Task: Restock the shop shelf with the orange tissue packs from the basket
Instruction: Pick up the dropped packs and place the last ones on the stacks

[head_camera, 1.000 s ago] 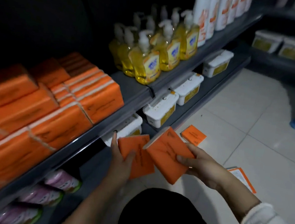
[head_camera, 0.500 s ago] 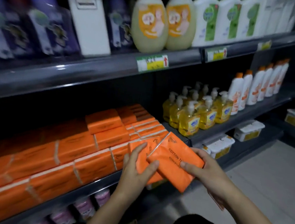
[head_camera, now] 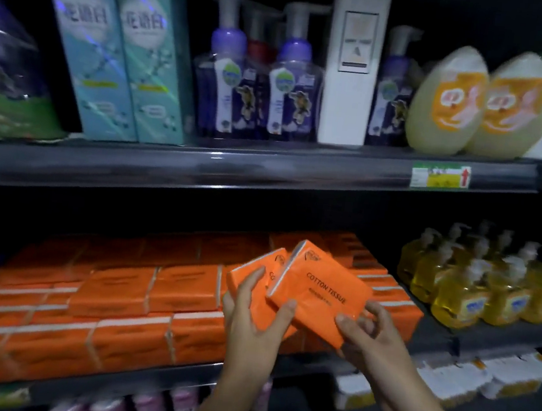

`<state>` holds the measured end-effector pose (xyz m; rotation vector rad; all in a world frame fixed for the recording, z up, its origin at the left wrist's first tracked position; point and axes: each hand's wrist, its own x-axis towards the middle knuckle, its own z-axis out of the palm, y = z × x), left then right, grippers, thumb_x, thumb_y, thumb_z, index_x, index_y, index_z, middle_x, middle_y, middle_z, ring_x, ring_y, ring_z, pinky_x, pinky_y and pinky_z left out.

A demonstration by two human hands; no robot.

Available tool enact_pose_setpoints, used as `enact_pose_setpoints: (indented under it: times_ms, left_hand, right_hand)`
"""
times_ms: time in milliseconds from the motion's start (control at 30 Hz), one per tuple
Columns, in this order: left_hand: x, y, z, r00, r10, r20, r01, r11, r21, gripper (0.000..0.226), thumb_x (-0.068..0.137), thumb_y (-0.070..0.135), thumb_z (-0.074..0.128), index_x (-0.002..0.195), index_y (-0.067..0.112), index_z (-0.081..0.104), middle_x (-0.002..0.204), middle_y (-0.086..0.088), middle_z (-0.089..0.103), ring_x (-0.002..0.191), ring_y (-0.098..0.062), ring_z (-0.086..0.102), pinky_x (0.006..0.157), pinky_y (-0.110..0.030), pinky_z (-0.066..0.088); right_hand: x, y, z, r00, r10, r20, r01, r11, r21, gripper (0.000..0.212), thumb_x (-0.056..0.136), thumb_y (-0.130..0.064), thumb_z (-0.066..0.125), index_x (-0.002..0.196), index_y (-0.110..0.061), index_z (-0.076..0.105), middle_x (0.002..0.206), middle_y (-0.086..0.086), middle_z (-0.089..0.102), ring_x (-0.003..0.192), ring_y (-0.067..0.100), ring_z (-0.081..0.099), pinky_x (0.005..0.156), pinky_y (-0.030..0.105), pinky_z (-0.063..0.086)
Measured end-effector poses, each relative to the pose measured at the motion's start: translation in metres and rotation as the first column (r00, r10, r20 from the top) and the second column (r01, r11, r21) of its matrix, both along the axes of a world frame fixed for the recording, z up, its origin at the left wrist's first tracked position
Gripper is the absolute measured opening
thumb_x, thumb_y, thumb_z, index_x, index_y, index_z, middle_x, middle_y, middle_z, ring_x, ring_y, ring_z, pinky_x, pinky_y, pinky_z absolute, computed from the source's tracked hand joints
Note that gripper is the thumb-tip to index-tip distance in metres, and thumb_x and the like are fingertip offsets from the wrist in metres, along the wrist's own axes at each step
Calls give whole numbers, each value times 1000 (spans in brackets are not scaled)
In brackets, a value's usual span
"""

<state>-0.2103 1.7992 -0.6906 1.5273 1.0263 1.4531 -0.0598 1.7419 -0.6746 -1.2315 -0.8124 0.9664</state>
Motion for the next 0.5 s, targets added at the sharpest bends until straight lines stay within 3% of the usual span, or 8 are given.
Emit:
enact_pose_setpoints:
  times_ms: [67, 167, 233, 267, 333, 400, 500]
  left_hand:
    - [-14, 13, 1, 997, 71, 18, -71, 997, -22, 58, 74, 36, 72, 120, 53, 40, 129, 10, 35, 114, 1, 42, 88, -8, 32]
    - [-34, 35, 3, 991, 129, 28, -129, 991, -23, 70, 78, 35, 67, 138, 40, 30, 131, 11, 28, 105, 7, 39, 72, 9, 26]
    - [-49, 53, 3, 983, 183, 8, -183, 983, -5, 74, 82, 30, 65, 144, 29, 25, 134, 9, 26, 111, 6, 33, 75, 12, 21]
    - [-59, 63, 3, 975, 221, 5, -221, 975, 4, 76, 82, 31, 66, 145, 26, 24, 137, 6, 27, 116, 5, 30, 85, 8, 21]
    - [-78, 81, 0, 953, 302, 38, -301, 953, -28, 86, 76, 49, 71, 145, 28, 23, 144, 3, 26, 131, -6, 29, 106, -16, 25]
    - [-96, 96, 0, 927, 366, 81, -360, 930, -79, 92, 68, 66, 67, 144, 33, 24, 148, 2, 26, 137, -19, 29, 111, -37, 29]
    - [-118, 105, 2, 874, 483, 44, -482, 875, -42, 77, 82, 37, 69, 144, 23, 25, 149, -11, 31, 137, -25, 31, 111, -31, 26]
  right_hand:
    - [-17, 19, 5, 1000, -9, 30, 9, 1000, 8, 25, 88, -10, 60, 109, -18, 49, 86, 3, 68, 69, 11, 65, 53, 22, 48]
    - [-36, 50, 12, 995, 10, 96, -12, 1000, 21, 20, 89, -15, 59, 107, -14, 50, 89, 6, 68, 72, 15, 63, 58, 23, 47]
    - [-47, 69, 17, 994, -4, 114, 1, 1000, 27, 18, 90, -15, 59, 106, -14, 51, 84, 4, 67, 70, 14, 62, 57, 22, 47]
    - [-52, 79, 20, 993, -8, 120, 5, 1000, 21, 19, 90, -15, 59, 106, -14, 51, 83, 3, 66, 70, 14, 62, 59, 24, 49]
    - [-57, 96, 23, 991, -4, 134, 4, 1000, 1, 22, 90, -19, 60, 110, -13, 52, 87, 3, 65, 74, 17, 64, 67, 31, 52]
    - [-59, 112, 25, 980, -15, 200, 22, 999, -29, 24, 89, -24, 61, 110, -15, 53, 90, 3, 65, 79, 19, 64, 73, 35, 51]
    - [-63, 137, 26, 933, -37, 357, 64, 996, -64, 24, 88, -25, 63, 107, -12, 55, 82, 0, 62, 72, 17, 59, 67, 33, 49]
